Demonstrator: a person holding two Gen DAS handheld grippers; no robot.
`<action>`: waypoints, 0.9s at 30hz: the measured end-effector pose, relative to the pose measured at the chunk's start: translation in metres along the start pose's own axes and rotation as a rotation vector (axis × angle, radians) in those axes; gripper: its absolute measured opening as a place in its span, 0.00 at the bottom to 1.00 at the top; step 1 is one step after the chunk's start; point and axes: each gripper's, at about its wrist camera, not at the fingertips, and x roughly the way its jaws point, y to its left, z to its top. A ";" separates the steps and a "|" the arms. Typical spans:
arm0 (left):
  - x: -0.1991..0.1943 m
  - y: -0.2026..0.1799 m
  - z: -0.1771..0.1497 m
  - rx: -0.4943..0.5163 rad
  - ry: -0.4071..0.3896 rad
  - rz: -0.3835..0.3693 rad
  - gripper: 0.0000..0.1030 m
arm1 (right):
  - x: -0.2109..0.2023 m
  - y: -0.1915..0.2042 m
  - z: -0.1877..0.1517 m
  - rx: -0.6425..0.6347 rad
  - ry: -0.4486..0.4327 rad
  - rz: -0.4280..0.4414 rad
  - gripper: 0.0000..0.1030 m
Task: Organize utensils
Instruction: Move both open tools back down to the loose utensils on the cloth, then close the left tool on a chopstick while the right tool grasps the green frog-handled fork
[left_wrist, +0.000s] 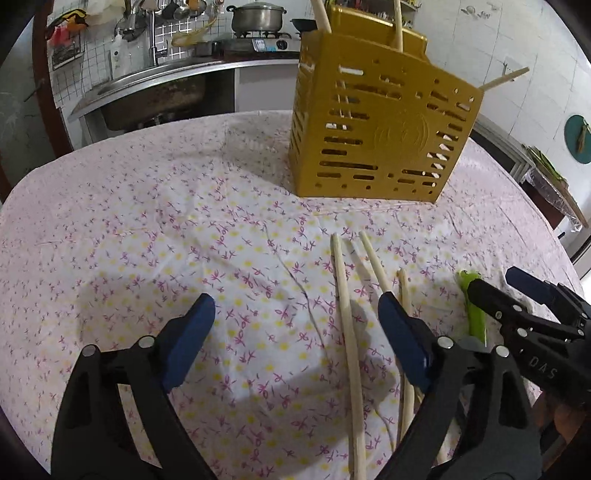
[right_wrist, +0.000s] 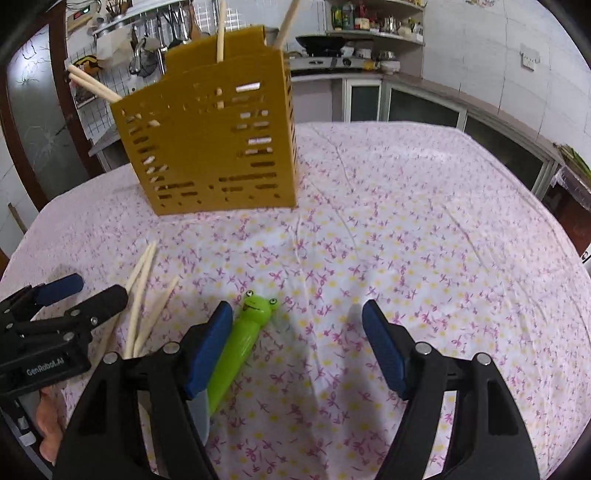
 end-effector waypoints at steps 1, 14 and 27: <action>0.003 -0.001 0.000 0.003 0.011 0.004 0.81 | 0.001 0.001 0.000 -0.002 0.004 -0.001 0.69; 0.004 -0.009 0.002 0.086 0.011 0.057 0.45 | 0.002 0.012 -0.002 -0.037 0.038 0.046 0.37; 0.003 -0.008 0.004 0.098 0.013 0.031 0.26 | 0.000 0.010 -0.003 -0.032 0.038 0.063 0.28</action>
